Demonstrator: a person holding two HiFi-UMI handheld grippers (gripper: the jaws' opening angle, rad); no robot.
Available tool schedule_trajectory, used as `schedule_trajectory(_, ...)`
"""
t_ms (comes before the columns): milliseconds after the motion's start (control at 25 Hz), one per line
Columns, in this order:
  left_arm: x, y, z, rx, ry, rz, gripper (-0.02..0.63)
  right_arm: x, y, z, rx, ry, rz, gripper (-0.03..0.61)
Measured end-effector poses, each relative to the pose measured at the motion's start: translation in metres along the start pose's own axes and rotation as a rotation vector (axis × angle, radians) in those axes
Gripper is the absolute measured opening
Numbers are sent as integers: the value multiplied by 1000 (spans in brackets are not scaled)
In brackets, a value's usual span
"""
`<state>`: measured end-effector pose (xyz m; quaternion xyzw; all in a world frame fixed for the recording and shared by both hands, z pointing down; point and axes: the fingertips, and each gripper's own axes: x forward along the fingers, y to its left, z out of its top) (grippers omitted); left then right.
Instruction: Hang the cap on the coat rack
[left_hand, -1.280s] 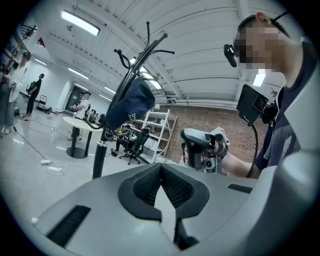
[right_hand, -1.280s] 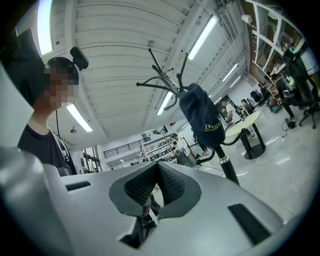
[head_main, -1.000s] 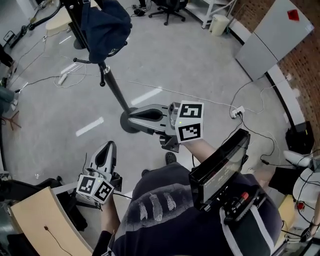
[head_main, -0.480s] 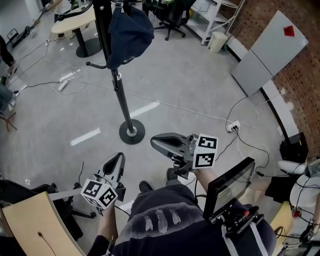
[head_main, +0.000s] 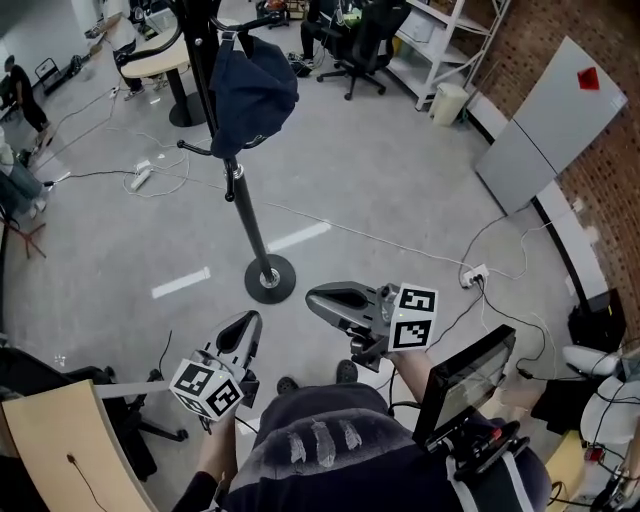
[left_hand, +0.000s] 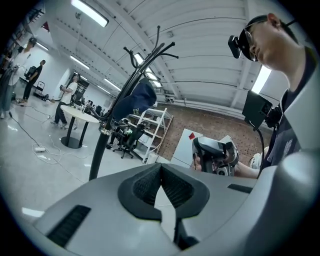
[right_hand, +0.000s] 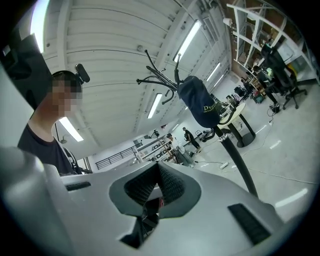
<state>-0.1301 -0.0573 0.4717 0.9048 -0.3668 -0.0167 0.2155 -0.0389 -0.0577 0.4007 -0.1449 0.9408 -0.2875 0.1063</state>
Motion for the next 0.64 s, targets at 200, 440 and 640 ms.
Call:
schedule_trajectory(200,16,-15,2,21,2,-18,6,-10,-5,0,12,4,17,5)
schedule_trajectory(440,16,-24,9,28,2,13,6,-16,0,10,10,15,41,5)
schedule_trajectory(640,2,-17,4,1,-1,40,6,-4,12,3,68,15,96,5)
